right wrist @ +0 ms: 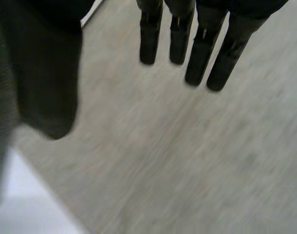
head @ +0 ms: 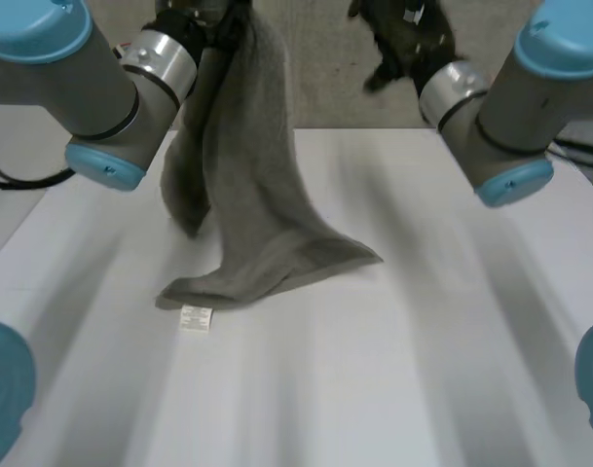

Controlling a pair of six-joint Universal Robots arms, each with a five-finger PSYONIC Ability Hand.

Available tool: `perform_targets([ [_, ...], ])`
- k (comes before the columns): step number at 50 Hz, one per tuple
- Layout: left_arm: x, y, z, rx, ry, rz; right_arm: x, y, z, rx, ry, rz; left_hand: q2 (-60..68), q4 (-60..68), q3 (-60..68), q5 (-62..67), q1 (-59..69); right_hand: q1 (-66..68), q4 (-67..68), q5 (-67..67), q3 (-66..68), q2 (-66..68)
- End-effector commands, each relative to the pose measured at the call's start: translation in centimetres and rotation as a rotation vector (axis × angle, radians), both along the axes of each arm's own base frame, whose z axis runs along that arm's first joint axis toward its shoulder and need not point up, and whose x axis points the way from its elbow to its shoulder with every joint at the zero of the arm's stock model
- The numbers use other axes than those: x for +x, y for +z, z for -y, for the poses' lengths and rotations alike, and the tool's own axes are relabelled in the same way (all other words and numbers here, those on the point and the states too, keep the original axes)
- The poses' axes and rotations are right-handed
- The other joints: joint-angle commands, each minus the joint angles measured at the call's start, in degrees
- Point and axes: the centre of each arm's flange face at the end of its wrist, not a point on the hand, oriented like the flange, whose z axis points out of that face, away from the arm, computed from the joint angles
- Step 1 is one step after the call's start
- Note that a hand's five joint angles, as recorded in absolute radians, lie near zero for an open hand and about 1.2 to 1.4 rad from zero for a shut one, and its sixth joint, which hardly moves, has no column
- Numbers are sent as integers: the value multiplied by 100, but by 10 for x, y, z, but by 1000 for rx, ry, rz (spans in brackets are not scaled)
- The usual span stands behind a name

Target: Fold the towel.

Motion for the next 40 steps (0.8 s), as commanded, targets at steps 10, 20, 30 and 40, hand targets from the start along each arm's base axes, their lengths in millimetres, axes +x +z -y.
perform_targets([
  [10, 37, -119, -50, 362, 16, 206, -15, -169, -39, 537, 30, -314, -380, -649, -449, -195, -17, -865, -909, -743, -907, -816],
  [20, 83, -144, -61, 386, 128, 362, -23, -167, -51, 564, 32, -327, -566, -834, -634, -380, -202, -798, -842, -676, -840, -749],
  [30, 112, -142, -78, 423, 185, 373, -12, -180, -51, 524, 81, -316, -566, -834, -634, -380, -202, -562, -606, -440, -604, -513],
  [40, 132, -126, -89, 407, 233, 353, 37, -190, -64, 419, 153, -298, -549, -817, -617, -363, -185, -260, -304, -138, -302, -211],
])
